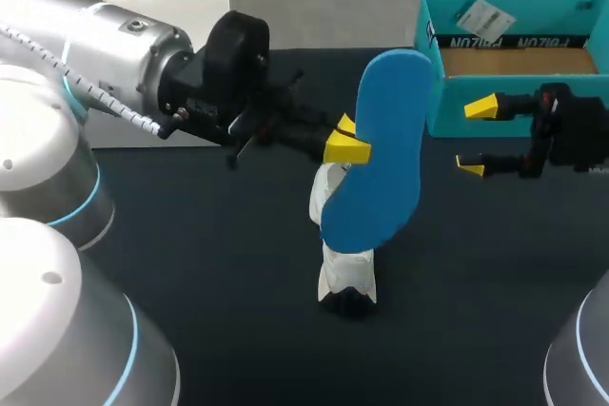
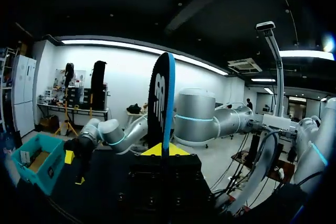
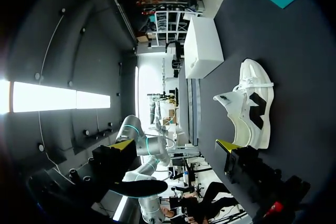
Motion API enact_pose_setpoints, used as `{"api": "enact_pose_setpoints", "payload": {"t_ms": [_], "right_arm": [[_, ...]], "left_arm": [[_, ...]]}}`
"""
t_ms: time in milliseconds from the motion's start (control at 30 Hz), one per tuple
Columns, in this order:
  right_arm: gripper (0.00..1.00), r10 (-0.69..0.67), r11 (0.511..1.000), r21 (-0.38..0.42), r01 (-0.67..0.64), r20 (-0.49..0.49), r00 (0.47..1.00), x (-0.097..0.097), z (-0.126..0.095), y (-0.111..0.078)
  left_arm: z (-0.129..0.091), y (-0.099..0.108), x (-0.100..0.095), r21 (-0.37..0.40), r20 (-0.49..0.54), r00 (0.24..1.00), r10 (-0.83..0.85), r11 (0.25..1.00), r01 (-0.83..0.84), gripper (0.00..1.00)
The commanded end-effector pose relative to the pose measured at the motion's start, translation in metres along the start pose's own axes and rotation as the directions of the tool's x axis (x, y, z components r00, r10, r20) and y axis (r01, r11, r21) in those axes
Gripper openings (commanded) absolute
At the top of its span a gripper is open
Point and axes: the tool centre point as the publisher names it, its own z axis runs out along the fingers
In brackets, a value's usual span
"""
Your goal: Take the shoe out of the shoebox, open the shoe tongue, remove and reinsert the insole, then place the shoe into the shoebox
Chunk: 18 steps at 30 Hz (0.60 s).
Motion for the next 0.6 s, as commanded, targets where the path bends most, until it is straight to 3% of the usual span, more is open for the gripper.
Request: {"api": "enact_pose_setpoints", "payload": {"t_ms": [33, 333, 367, 433, 567, 600], "right_arm": [[1.0, 0.0, 1.0, -0.003, 0.0, 0.002, 1.0, 0.0, 0.001, -0.001], [1.0, 0.0, 1.0, -0.003, 0.0, 0.002, 1.0, 0.0, 0.001, -0.001], [1.0, 0.0, 1.0, -0.003, 0.0, 0.002, 1.0, 0.0, 0.001, -0.001], [1.0, 0.0, 1.0, -0.003, 0.0, 0.002, 1.0, 0.0, 0.001, -0.001], [1.0, 0.0, 1.0, -0.003, 0.0, 0.002, 1.0, 0.0, 0.001, -0.001], [1.0, 0.0, 1.0, -0.003, 0.0, 0.002, 1.0, 0.0, 0.001, -0.001]], "left_arm": [[-0.002, -0.003, -0.003, -0.013, 0.02, 0.989, 0.144, 0.99, -0.143, 0.0], [-0.002, -0.003, -0.003, -0.013, 0.02, 0.989, 0.144, 0.99, -0.143, 0.0], [-0.005, 0.004, -0.009, -0.058, 0.035, 0.976, 0.216, 0.975, -0.214, 0.0], [-0.01, 0.017, -0.022, -0.149, -0.023, 0.921, 0.388, 0.91, -0.387, 0.0], [-0.019, 0.031, -0.05, -0.199, -0.137, 0.761, 0.634, 0.735, -0.648, 0.0], [-0.02, 0.034, -0.058, -0.207, -0.119, 0.744, 0.657, 0.717, -0.666, 0.0]]}}
